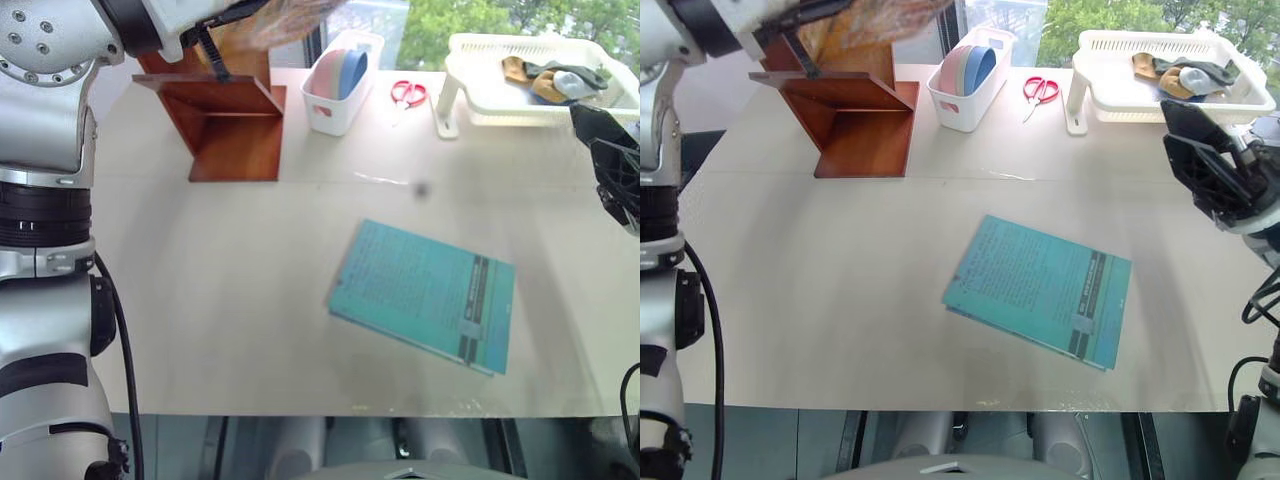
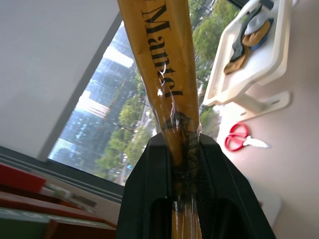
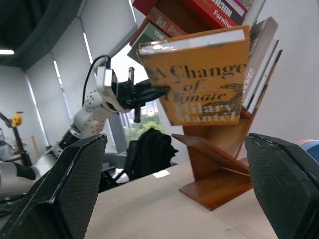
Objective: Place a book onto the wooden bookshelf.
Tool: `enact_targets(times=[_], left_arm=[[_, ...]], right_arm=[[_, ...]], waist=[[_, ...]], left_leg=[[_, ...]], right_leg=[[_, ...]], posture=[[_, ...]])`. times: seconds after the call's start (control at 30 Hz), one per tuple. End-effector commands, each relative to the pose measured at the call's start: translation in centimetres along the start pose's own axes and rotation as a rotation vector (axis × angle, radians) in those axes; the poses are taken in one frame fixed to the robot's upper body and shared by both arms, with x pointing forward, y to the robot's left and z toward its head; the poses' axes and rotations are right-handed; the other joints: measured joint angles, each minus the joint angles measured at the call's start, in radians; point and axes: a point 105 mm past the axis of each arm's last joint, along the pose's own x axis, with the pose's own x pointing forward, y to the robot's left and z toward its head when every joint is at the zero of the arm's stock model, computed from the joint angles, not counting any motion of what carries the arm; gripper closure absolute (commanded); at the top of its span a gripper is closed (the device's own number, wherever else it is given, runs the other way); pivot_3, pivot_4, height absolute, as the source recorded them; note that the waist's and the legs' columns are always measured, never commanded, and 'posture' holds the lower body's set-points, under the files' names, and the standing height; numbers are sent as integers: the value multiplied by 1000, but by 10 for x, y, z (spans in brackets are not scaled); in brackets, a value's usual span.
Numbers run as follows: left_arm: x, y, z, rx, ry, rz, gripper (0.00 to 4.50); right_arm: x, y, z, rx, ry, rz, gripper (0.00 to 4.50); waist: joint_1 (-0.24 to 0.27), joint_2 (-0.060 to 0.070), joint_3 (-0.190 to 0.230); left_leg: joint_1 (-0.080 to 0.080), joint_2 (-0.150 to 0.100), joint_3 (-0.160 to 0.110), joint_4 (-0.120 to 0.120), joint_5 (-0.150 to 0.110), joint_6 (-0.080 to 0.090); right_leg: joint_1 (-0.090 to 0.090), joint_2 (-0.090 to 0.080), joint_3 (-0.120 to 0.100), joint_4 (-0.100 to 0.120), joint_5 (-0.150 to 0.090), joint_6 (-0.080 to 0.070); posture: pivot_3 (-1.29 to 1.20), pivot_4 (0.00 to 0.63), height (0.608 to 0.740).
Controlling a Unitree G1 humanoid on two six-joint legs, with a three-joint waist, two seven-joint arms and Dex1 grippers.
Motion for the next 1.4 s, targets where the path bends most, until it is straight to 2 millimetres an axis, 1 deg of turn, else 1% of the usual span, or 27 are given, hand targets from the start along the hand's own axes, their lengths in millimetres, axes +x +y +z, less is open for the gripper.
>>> enact_targets(times=[0.03,0.07,0.2,0.33,0.53,0.6,0.67,0.77,0.8,0.83,0.87,0.9,1.07,1.17,1.3,1.4], left_arm=[[-14,13,-14,174,101,15,4354],[-16,13,-19,194,126,8,4354],[-32,12,-55,345,326,-75,4354],[-41,6,-83,321,452,-148,4354],[-43,-6,-111,232,551,-224,4354],[-43,-6,-114,216,561,-234,4354],[-40,-2,-114,192,550,-203,4354],[-37,5,-116,181,566,-180,2814],[-37,6,-118,178,577,-178,2447],[-38,7,-121,203,598,-178,2181],[-39,8,-123,219,613,-181,1460],[-39,8,-125,231,621,-183,1327],[-44,8,-131,236,646,-183,1327],[-50,12,-129,239,636,-158,1327],[-57,22,-114,250,562,-76,1327],[-67,27,-102,264,512,-3,1327]], right_arm=[[6,5,9,-33,-36,54,0],[7,5,9,-33,-39,58,0],[7,4,9,-48,-47,70,0],[10,5,9,-73,-63,95,0],[14,2,6,-92,-67,115,0],[16,2,7,-98,-76,122,0],[17,3,7,-100,-81,126,0],[17,3,4,-101,-81,124,0],[16,3,4,-102,-83,122,0],[16,3,4,-103,-86,119,0],[15,3,4,-104,-86,116,0],[15,3,4,-105,-85,113,0],[13,2,4,-113,-83,101,0],[12,2,4,-114,-80,97,0],[9,2,4,-105,-69,80,0],[6,1,3,-95,-61,69,0]], waist=[[-4,0,0],[-5,0,0],[-5,0,0],[-3,0,0],[-9,0,0],[-13,1,0],[-18,1,0],[-29,1,0],[-31,1,0],[-32,1,0],[-32,1,0],[-30,1,0],[-28,1,0],[-27,1,0],[-29,1,0],[-30,1,0]], left_leg=[[0,0,0,0,0,0],[0,0,0,0,0,0],[0,0,1,1,-2,4],[0,0,1,4,-2,4],[-2,0,0,12,-2,5],[-1,1,0,13,-2,5],[-1,1,1,14,-2,5],[-2,2,1,15,-2,4],[-2,2,1,15,-2,4],[-2,2,1,15,-2,4],[-2,2,1,15,-2,4],[-2,2,1,15,-2,4],[-5,2,1,16,-2,4],[-7,2,1,16,-2,4],[-7,2,0,16,-2,4],[-7,3,-1,16,-2,4]], right_leg=[[-1,0,0,1,0,0],[-1,0,0,2,0,0],[-2,0,1,5,0,0],[-4,0,1,10,0,0],[-4,0,0,16,0,0],[-5,1,1,19,0,0],[-9,2,5,26,0,0],[-11,3,6,29,-1,0],[-11,3,6,29,-1,0],[-11,3,7,29,-1,0],[-11,3,8,29,-1,0],[-11,3,8,29,-1,0],[-14,3,7,29,0,0],[-15,3,6,29,0,0],[-15,3,6,29,0,0],[-16,3,7,30,0,0]], posture=[[0,150,740],[0,150,740],[0,150,740],[0,150,740],[0,150,740],[0,150,740],[0,150,740],[0,150,740],[0,150,740],[0,150,740],[0,150,740],[0,150,740],[0,150,740],[0,150,740],[0,150,740],[0,150,740]])
